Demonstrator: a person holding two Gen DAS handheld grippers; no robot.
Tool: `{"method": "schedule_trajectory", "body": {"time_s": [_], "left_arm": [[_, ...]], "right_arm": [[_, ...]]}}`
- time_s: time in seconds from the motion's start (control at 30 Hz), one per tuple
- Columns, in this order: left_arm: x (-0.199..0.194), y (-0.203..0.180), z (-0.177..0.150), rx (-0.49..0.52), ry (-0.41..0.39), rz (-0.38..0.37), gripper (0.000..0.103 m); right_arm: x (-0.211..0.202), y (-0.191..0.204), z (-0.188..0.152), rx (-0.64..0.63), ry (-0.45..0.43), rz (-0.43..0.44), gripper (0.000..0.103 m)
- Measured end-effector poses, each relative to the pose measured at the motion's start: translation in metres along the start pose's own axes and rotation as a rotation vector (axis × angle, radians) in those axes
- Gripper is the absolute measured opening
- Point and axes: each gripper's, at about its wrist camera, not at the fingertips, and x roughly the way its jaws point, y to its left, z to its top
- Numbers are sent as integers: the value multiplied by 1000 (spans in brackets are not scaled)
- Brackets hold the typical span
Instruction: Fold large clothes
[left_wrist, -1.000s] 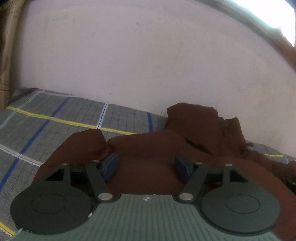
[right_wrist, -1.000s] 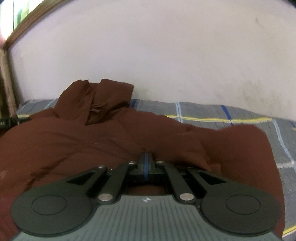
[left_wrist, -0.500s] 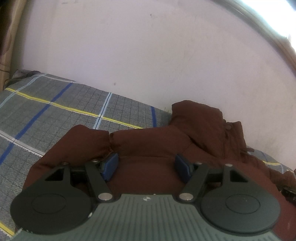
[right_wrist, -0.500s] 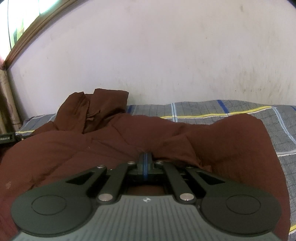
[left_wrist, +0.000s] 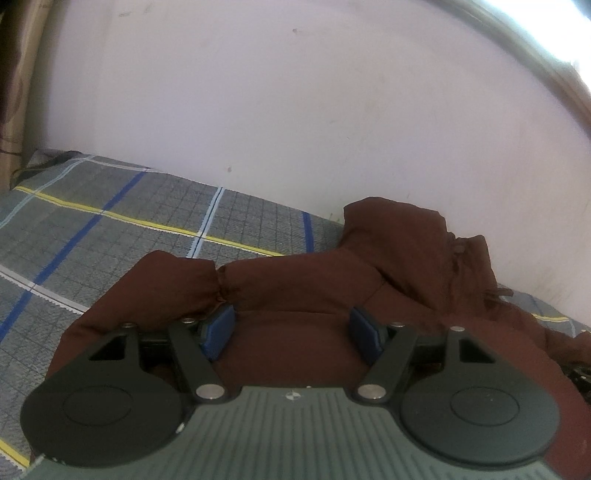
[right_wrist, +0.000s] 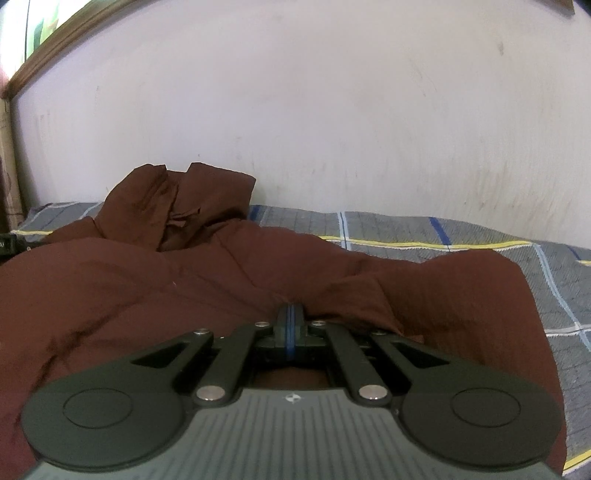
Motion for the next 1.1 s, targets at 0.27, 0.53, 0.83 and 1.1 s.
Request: {"method": "schedule_trajectory", "body": {"time_s": [0.27,0.53,0.83,1.1], "left_arm": [[3,-3,-1,30,15,22,72],[3,-3,-2,38,14,29,72],[2,-5,-2,51,7,41,72],[1,-5,-2,64,0,52,72]], "right_arm": [[3,18,0,-112,11,-81,0],[7,38,-3,-253,11,-182,0],[13,54,-7,-358,12,-253,0],[14,58,-12,-378,3,-269,0]]}}
